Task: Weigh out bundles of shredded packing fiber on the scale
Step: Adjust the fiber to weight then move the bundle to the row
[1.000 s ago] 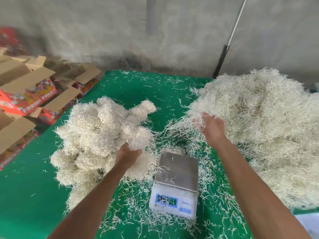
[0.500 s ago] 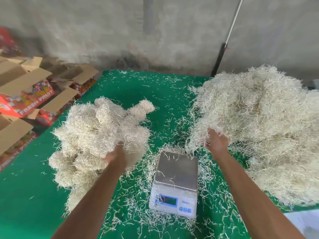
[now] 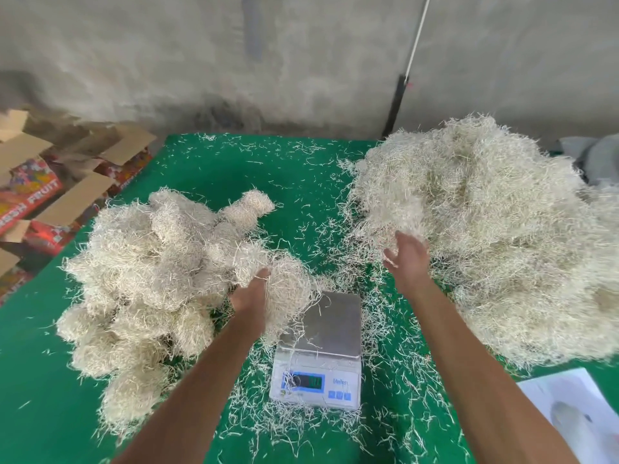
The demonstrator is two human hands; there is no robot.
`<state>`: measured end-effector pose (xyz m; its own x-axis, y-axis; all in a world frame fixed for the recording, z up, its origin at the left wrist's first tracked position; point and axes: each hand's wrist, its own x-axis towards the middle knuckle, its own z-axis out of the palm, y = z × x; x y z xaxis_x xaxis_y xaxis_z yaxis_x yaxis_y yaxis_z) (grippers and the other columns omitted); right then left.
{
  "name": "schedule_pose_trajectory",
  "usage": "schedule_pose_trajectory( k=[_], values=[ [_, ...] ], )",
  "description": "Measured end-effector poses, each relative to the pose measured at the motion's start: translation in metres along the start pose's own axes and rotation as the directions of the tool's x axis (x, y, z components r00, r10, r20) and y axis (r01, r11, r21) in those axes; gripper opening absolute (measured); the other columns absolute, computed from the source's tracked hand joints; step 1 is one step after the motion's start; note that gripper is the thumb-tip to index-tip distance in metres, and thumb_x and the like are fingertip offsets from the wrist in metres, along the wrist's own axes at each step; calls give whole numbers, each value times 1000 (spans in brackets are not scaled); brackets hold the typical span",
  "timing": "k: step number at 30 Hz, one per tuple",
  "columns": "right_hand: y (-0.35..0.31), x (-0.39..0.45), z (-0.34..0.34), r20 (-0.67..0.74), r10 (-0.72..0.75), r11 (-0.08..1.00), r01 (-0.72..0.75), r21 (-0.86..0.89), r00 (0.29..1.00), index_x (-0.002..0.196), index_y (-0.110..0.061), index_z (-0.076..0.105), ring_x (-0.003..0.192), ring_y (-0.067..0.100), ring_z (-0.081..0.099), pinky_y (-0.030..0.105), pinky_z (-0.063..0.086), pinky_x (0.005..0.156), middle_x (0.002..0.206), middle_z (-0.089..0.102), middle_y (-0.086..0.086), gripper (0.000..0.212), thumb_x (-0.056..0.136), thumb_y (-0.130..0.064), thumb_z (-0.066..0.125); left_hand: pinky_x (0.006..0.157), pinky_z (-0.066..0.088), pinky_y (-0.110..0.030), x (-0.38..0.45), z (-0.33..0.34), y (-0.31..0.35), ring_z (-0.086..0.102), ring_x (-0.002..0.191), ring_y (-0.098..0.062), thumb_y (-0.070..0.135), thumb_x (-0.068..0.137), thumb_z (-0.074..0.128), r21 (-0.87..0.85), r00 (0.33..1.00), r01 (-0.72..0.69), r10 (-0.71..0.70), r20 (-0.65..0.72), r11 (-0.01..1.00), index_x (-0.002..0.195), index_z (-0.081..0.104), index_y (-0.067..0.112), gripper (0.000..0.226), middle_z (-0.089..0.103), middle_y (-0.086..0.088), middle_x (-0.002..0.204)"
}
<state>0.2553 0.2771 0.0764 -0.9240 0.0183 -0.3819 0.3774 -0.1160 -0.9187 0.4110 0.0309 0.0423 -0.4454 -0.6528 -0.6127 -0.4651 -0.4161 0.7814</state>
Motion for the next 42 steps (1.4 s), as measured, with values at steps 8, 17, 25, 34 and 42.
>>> schedule_pose_trajectory(
  k=[8,17,25,34,42],
  values=[
    [61,-55,28,637,388,906,-150,-395,666,142,-31,54,131,36,59,53,57,98,134,67,5,74,84,-76,65,81,60,-41,-34,33,0,69,103,-35,57,85,69,-33,846,-5,22,533,999,139,47,4,78,62,-26,123],
    [62,-47,29,350,-219,751,386,-536,911,150,-14,45,45,-1,45,16,37,41,91,66,-11,67,88,5,63,84,51,-43,-8,7,-11,56,119,-27,35,102,52,-52,944,40,-20,330,998,135,52,9,42,54,-11,139],
    [84,-56,19,770,-22,132,766,-630,637,159,-33,34,155,22,22,48,12,128,170,23,2,92,83,-78,61,75,49,-38,1,-5,-27,56,95,-21,23,99,55,74,979,0,-15,202,997,105,59,13,12,56,-6,105],
    [86,-67,16,508,-259,550,558,-622,821,151,-28,45,132,13,49,42,45,109,154,48,0,71,99,-76,38,103,49,-48,4,-11,-40,58,102,-15,35,99,58,229,945,-273,217,244,934,132,61,20,36,54,14,102],
    [101,-71,14,470,-299,497,556,-666,830,156,-20,39,143,22,44,48,39,117,160,42,4,74,102,-69,40,92,56,-48,5,-22,-45,60,110,-26,32,98,62,132,966,-194,166,197,972,138,52,22,43,55,-1,113]
  ],
)
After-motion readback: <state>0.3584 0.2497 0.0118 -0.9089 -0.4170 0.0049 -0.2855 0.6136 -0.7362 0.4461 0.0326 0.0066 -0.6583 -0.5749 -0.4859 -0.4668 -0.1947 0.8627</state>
